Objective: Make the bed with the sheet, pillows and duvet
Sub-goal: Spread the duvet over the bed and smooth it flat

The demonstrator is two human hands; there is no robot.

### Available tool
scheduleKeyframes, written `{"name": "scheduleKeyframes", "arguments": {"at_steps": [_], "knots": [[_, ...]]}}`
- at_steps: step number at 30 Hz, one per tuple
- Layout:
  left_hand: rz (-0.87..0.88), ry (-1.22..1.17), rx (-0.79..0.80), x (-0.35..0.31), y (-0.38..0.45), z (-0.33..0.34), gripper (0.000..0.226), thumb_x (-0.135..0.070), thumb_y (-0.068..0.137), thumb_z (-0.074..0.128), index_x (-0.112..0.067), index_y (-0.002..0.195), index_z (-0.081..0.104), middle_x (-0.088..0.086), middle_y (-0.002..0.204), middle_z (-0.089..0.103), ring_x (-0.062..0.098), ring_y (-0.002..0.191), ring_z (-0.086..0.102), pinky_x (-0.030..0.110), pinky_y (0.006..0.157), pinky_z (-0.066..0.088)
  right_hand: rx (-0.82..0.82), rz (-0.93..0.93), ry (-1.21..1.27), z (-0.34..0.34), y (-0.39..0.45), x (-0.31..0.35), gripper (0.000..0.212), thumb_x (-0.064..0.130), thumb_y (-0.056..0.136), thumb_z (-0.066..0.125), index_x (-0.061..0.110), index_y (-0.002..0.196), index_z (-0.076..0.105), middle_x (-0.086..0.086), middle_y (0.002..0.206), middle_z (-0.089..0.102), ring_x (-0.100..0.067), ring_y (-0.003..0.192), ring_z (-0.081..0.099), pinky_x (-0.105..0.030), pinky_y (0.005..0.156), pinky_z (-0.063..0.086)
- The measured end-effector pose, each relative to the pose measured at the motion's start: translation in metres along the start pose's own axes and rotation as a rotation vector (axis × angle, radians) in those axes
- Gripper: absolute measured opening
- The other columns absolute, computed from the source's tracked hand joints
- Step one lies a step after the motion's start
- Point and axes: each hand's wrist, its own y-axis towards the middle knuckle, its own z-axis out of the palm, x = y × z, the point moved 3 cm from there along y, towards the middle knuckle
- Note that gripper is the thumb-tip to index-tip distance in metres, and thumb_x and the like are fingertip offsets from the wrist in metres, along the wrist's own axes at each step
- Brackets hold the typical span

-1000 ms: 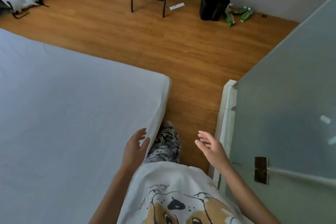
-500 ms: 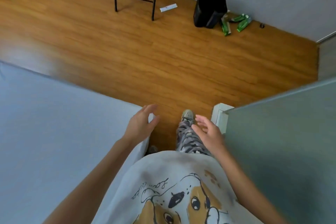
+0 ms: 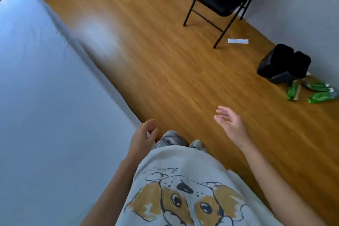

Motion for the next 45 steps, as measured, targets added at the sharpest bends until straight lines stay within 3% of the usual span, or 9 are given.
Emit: {"name": "scheduleKeyframes", "arguments": {"at_steps": [5, 13, 19, 25, 31, 36, 42, 45], "knots": [[-0.139, -0.121, -0.148, -0.009, 0.052, -0.018, 0.035, -0.025, 0.097, 0.054, -0.019, 0.132, 0.054, -0.006, 0.125, 0.059, 0.012, 0.112, 0.056, 0.029, 0.096, 0.046, 0.183, -0.062, -0.057, 0.009, 0.099, 0.055, 0.038, 0.035, 0.091, 0.063, 0.026, 0.127, 0.054, 0.007, 0.122, 0.059, -0.009, 0.113, 0.055, -0.031, 0.097, 0.047], [-0.261, -0.357, -0.368, -0.019, 0.216, -0.096, 0.037, -0.022, 0.097, 0.055, -0.016, 0.134, 0.052, -0.006, 0.122, 0.057, 0.010, 0.106, 0.055, 0.022, 0.087, 0.044, 0.347, -0.152, -0.127, 0.065, 0.275, 0.189, 0.038, 0.028, 0.091, 0.064, 0.021, 0.127, 0.054, 0.004, 0.120, 0.060, -0.009, 0.111, 0.055, -0.021, 0.092, 0.045], [-0.098, -0.234, -0.355, -0.068, 0.372, -0.210, 0.039, -0.030, 0.096, 0.056, -0.020, 0.133, 0.053, -0.004, 0.127, 0.059, 0.007, 0.110, 0.056, 0.032, 0.095, 0.052, 0.372, -0.255, -0.131, 0.091, 0.401, 0.320, 0.039, 0.030, 0.091, 0.064, 0.023, 0.128, 0.055, 0.009, 0.118, 0.060, 0.001, 0.110, 0.054, -0.021, 0.093, 0.045], [-0.019, -0.160, -0.351, -0.117, 0.498, -0.304, 0.039, -0.034, 0.095, 0.055, -0.025, 0.133, 0.053, -0.011, 0.128, 0.056, 0.004, 0.113, 0.054, 0.026, 0.094, 0.051, 0.385, -0.229, -0.095, 0.115, 0.518, 0.400, 0.035, 0.028, 0.091, 0.064, 0.028, 0.124, 0.053, 0.013, 0.118, 0.059, 0.001, 0.111, 0.053, -0.009, 0.084, 0.043], [-0.185, -0.312, -0.500, -0.110, 0.631, -0.377, 0.036, -0.031, 0.094, 0.057, -0.023, 0.129, 0.056, -0.006, 0.127, 0.059, 0.007, 0.110, 0.057, 0.028, 0.095, 0.051, 0.448, -0.248, -0.104, 0.161, 0.681, 0.491, 0.031, 0.024, 0.091, 0.065, 0.028, 0.120, 0.055, 0.011, 0.115, 0.061, -0.006, 0.110, 0.056, -0.027, 0.095, 0.047], [-0.328, -0.418, -0.681, -0.119, 0.715, -0.457, 0.034, -0.026, 0.095, 0.058, -0.021, 0.129, 0.056, -0.011, 0.121, 0.059, 0.001, 0.103, 0.056, 0.013, 0.082, 0.045, 0.615, -0.334, -0.194, 0.201, 0.806, 0.619, 0.035, 0.034, 0.089, 0.066, 0.030, 0.122, 0.055, 0.011, 0.117, 0.061, -0.005, 0.109, 0.057, -0.020, 0.086, 0.045], [-0.392, -0.500, -0.818, -0.110, 0.796, -0.541, 0.033, -0.023, 0.095, 0.059, -0.020, 0.128, 0.057, -0.011, 0.115, 0.062, -0.001, 0.102, 0.059, 0.025, 0.088, 0.052, 0.755, -0.451, -0.327, 0.274, 0.915, 0.756, 0.035, 0.027, 0.091, 0.064, 0.025, 0.124, 0.055, 0.009, 0.117, 0.062, -0.005, 0.107, 0.058, -0.015, 0.076, 0.047], [-0.456, -0.544, -0.856, -0.090, 0.834, -0.576, 0.031, -0.023, 0.095, 0.059, -0.022, 0.125, 0.058, -0.011, 0.113, 0.063, -0.003, 0.102, 0.058, 0.028, 0.089, 0.052, 0.802, -0.464, -0.358, 0.326, 0.952, 0.804, 0.037, 0.037, 0.088, 0.065, 0.027, 0.122, 0.055, 0.010, 0.116, 0.061, -0.004, 0.106, 0.058, -0.014, 0.075, 0.046]]}}
